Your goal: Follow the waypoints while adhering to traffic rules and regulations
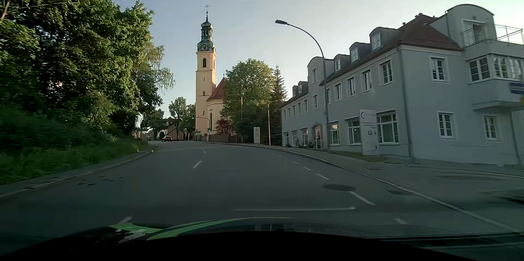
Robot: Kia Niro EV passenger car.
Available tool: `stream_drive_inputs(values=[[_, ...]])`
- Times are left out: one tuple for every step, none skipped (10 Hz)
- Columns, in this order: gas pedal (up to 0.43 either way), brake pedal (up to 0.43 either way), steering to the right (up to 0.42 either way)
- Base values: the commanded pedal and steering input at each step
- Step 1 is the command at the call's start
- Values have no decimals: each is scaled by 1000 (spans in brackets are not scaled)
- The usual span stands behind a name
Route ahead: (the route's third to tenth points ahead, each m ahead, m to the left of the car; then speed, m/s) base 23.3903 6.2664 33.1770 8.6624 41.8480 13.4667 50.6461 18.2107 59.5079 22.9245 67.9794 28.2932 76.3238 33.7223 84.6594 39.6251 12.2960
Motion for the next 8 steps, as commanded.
stream_drive_inputs(values=[[209, 0, -54], [209, 0, -54], [220, 0, -54], [220, 0, -53], [220, 0, -53], [220, 0, -53], [220, 0, -53], [220, 0, -53]])
